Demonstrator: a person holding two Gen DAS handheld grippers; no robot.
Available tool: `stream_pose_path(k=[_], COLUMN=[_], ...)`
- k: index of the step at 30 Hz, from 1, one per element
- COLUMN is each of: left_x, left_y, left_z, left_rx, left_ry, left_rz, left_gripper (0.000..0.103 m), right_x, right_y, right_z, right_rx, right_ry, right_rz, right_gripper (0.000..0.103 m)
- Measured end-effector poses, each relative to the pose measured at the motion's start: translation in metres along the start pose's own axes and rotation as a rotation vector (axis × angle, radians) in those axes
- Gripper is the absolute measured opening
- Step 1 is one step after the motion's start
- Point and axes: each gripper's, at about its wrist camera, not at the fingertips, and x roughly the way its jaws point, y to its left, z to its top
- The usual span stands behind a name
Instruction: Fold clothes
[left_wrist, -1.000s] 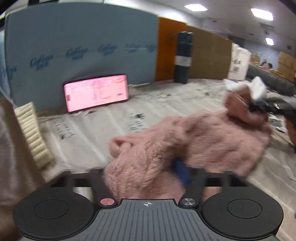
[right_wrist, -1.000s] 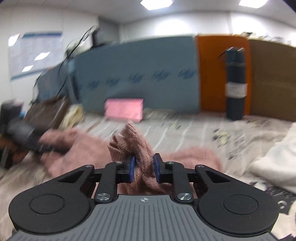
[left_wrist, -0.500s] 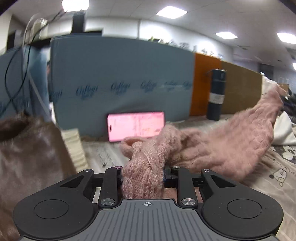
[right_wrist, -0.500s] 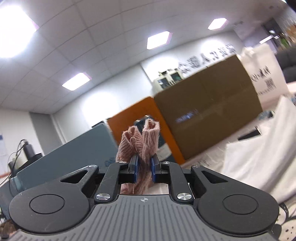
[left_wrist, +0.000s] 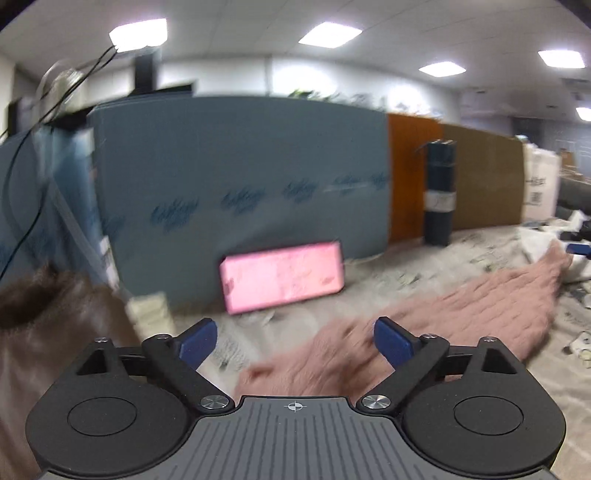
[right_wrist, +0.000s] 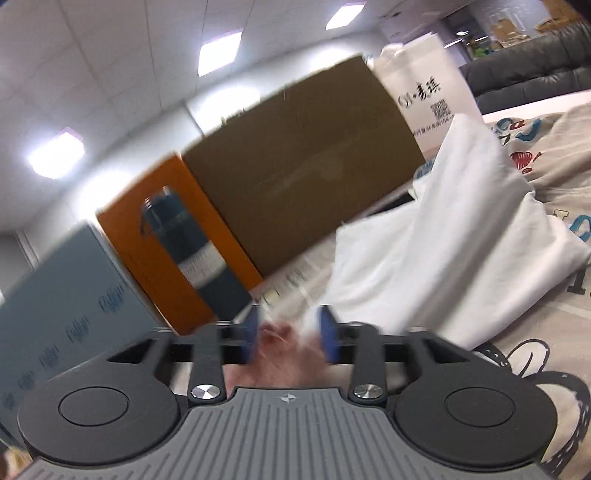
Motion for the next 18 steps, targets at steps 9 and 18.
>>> stream_pose_path(k=[9, 18], left_x=[0.042, -0.029], left_y=[-0.025, -0.063], left_z=[-0.006, -0.017], left_rx=[0.099, 0.218], left_ry=[0.223, 0.027], left_rz=[-0.174, -0.134], left_gripper=[0.042, 0.020], right_x=[0.002, 0.002], right_y=[0.005, 0.027], right_z=[-0.008, -0.023], right_rx=[-0.005, -0.088], right_ry=[0.128, 0.245], right_rz=[0.266, 0.423], right_gripper=[0.078, 0.078])
